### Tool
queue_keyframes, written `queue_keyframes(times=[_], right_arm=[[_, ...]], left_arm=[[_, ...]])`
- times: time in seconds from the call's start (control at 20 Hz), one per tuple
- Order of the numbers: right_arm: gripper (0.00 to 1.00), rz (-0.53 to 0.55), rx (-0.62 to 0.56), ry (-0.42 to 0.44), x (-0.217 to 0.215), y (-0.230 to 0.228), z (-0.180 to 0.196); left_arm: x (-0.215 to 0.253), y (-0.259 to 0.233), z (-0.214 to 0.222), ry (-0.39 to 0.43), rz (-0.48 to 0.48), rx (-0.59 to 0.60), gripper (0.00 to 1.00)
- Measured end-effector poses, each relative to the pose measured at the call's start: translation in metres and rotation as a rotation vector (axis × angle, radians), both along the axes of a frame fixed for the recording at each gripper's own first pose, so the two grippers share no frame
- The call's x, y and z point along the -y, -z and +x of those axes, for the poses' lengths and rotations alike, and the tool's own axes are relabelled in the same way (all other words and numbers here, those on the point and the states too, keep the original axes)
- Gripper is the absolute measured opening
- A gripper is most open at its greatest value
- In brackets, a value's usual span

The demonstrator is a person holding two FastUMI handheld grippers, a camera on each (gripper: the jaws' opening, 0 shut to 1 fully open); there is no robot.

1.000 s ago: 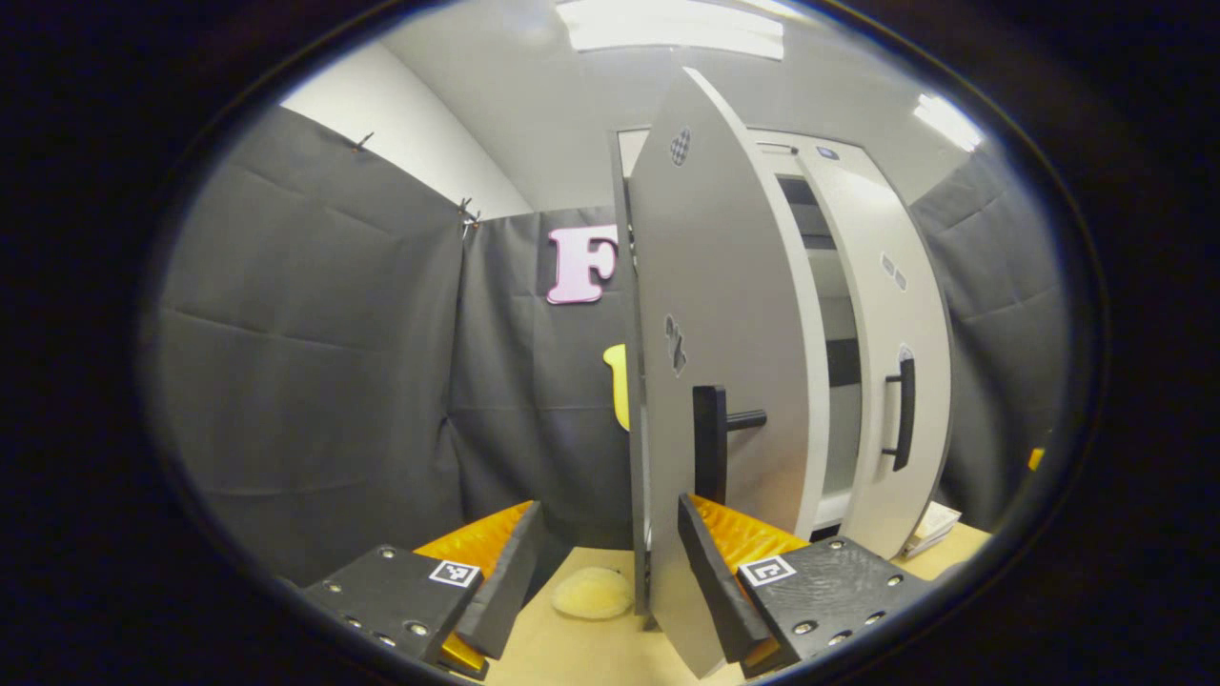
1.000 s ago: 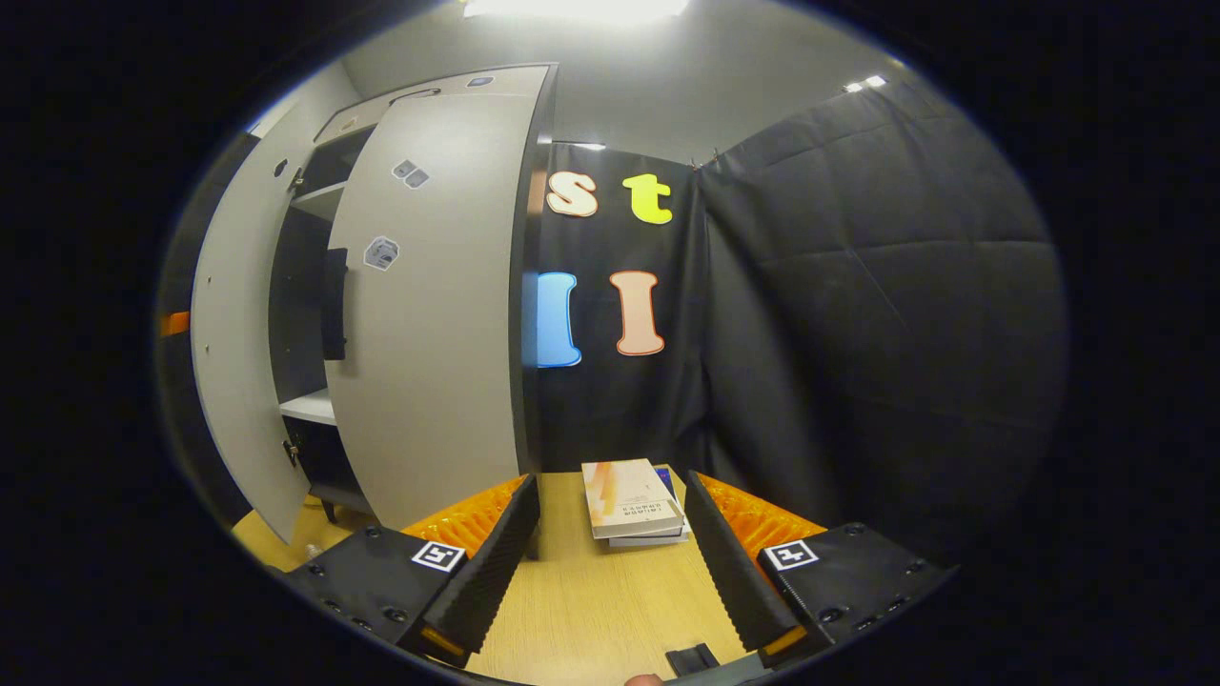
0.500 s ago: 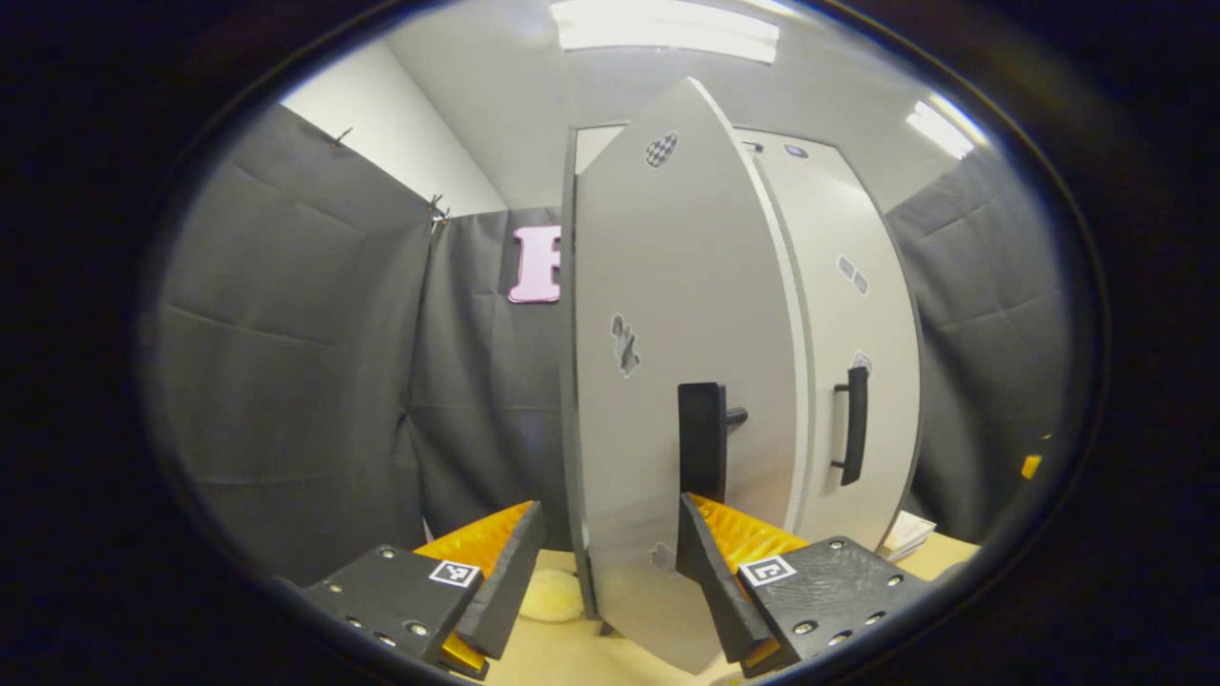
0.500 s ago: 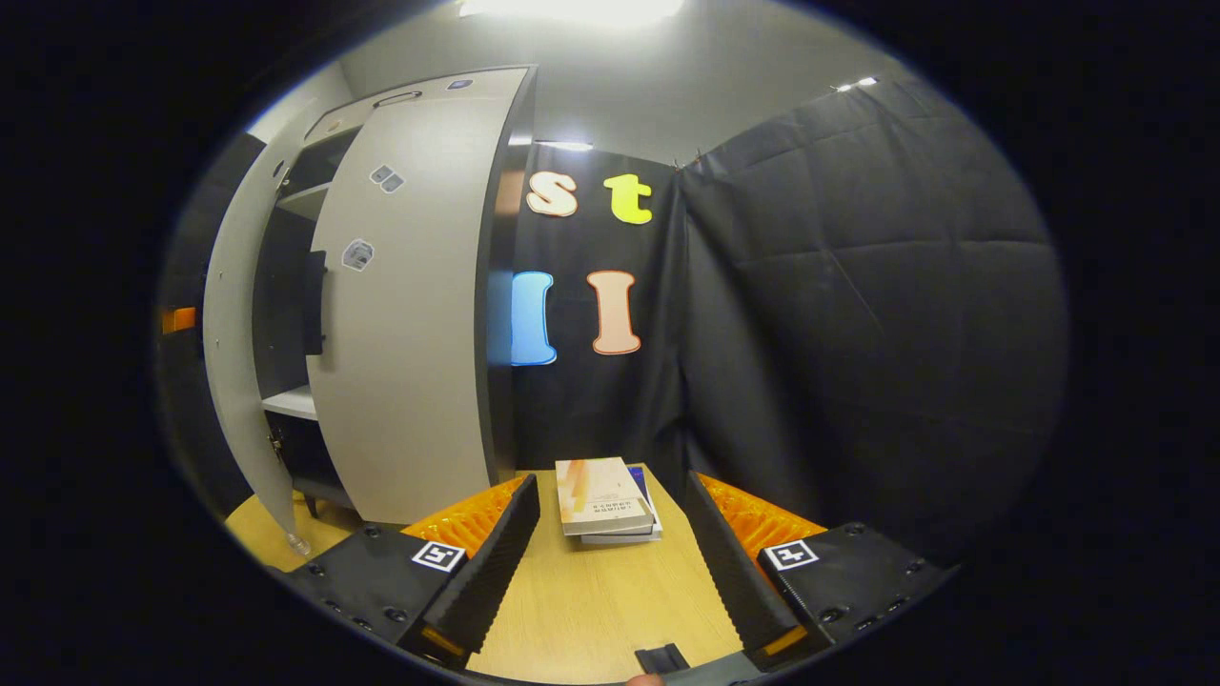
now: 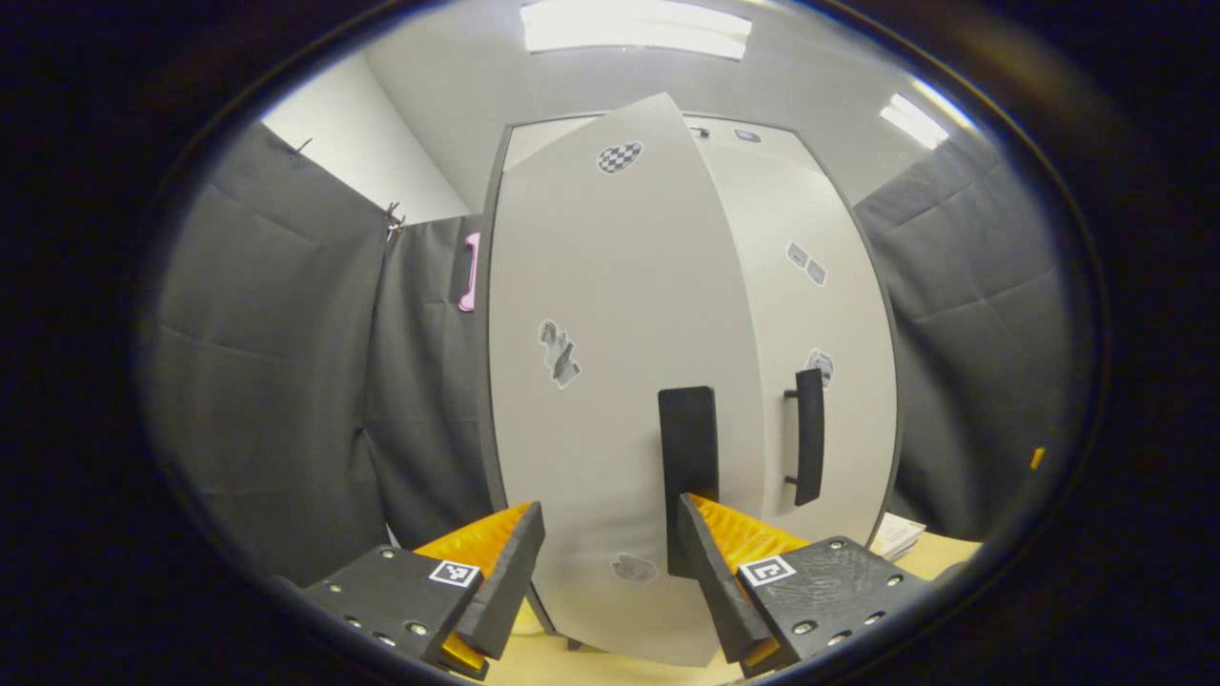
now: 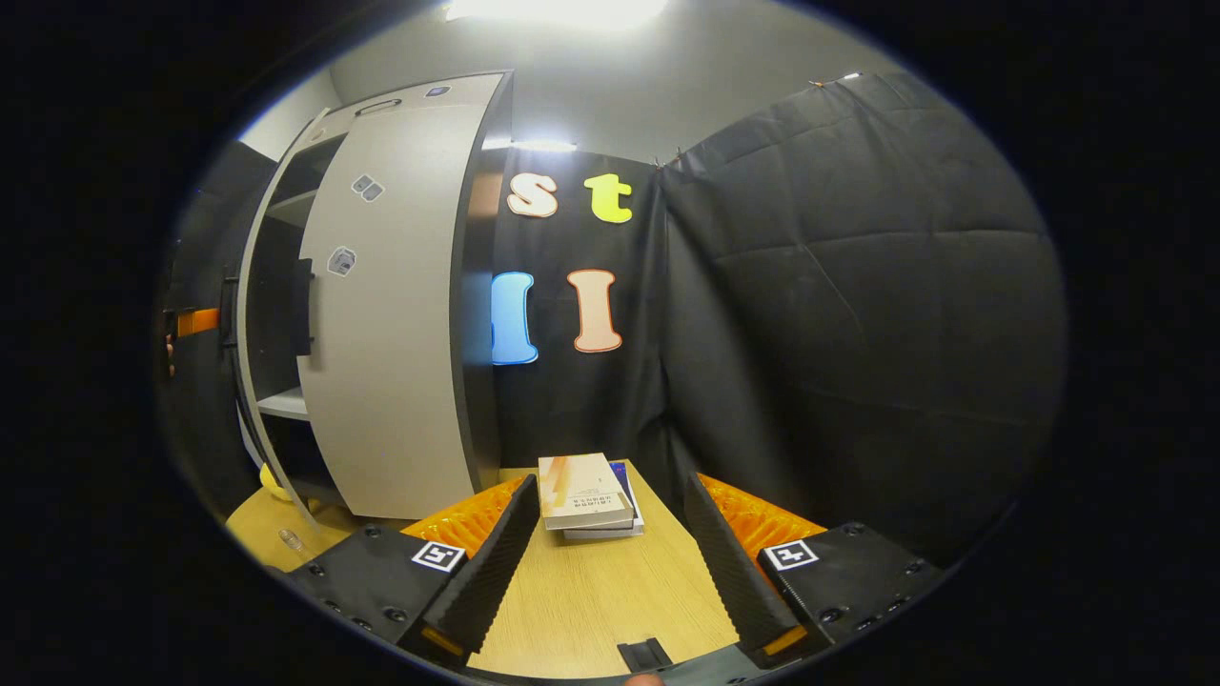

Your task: Grasp the bottle in the cabinet with the left hand and place it on the coaster, then close the right door with the right hand and the left door with the left hand.

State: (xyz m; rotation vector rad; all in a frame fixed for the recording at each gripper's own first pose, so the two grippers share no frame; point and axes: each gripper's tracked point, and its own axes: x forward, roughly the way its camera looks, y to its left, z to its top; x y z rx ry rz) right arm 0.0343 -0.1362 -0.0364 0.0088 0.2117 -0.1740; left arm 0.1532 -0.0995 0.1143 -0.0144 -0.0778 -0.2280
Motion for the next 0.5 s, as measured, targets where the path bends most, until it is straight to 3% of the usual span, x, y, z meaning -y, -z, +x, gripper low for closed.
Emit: queue_keyframes(times=[0.25, 0.5], right_arm=[[0.98, -0.013, 0.011, -0.043, 0.000, -0.010, -0.002], [0.98, 0.023, 0.047, -0.141, -0.017, -0.031, 0.004]], left_arm=[[-0.002, -0.002, -0.011, -0.014, -0.004, 0.002, 0.83], [-0.014, -0.003, -0.050, -0.060, 0.030, 0.014, 0.83]])
